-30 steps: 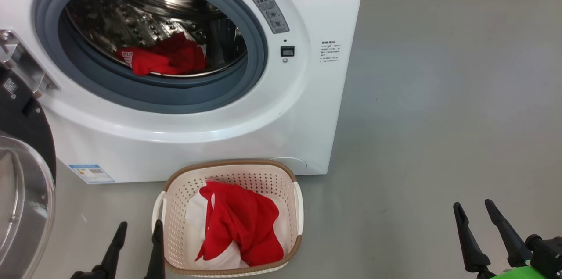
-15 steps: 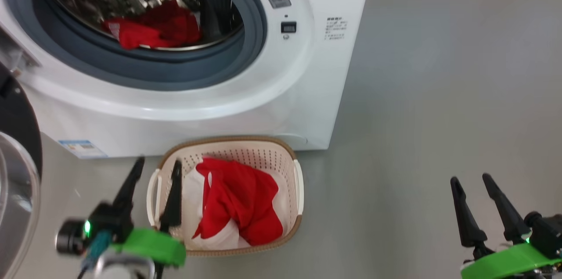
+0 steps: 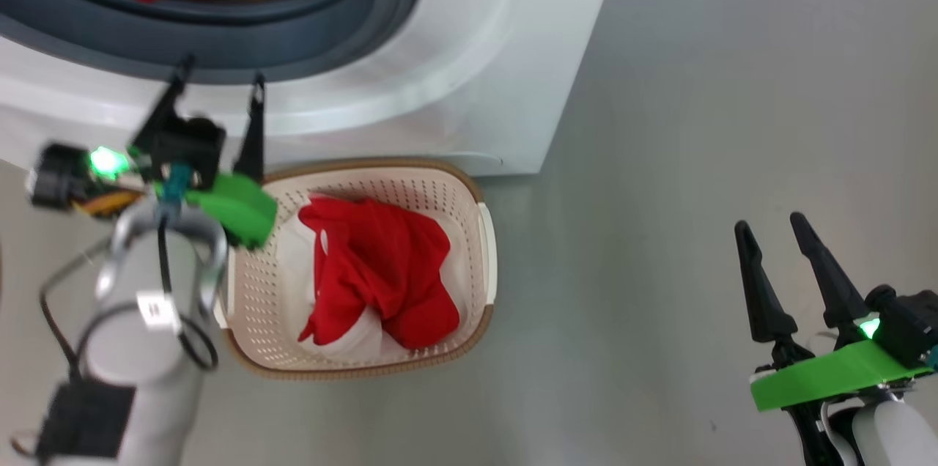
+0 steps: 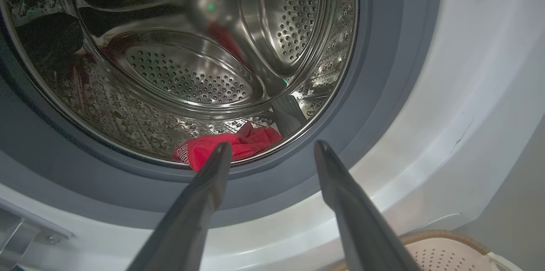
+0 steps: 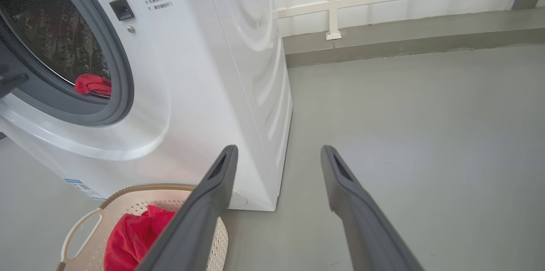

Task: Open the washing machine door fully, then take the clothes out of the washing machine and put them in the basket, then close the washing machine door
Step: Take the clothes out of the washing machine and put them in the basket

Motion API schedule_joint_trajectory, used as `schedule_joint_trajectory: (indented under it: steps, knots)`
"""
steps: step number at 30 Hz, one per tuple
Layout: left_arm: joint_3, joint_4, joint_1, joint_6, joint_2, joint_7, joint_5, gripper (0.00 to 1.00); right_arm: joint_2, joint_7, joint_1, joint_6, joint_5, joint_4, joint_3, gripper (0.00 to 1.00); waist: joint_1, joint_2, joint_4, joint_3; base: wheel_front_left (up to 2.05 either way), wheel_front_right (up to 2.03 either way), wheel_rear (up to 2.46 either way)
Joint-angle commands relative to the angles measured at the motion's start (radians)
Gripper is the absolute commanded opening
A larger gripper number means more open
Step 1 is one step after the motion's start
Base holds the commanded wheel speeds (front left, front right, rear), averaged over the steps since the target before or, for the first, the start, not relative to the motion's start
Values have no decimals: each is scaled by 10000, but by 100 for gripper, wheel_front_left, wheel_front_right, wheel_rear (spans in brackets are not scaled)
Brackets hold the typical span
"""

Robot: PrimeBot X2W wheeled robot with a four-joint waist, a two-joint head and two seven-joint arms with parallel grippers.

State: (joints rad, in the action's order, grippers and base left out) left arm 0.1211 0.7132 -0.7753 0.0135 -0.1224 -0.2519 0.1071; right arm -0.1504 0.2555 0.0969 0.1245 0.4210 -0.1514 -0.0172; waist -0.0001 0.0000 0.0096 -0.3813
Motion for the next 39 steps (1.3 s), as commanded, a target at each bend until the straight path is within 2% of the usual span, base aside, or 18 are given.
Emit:
schedule_joint_trajectory:
  steps: [1,12,21,39]
  knots:
    - [-129,259,-735,-197,-535,62,279,100,-20,63,234,62,3,245,-251,100,1,0,-290,-617,0,0,0]
    - [518,2981,-3872,-776,-1091,982,1219,100,203,63,795,62,45,246,-468,100,1,0,-708,-1458,0,0,0]
    - [882,4679,-5469,-909,-1535,1701,1542,100,317,63,1185,62,101,330,-760,100,1,0,-1071,-1954,0,0,0]
    - [1007,5592,-6630,-1327,-2129,2215,1334,100,362,63,1441,62,141,461,-959,100,1,0,-1439,-2610,0,0,0]
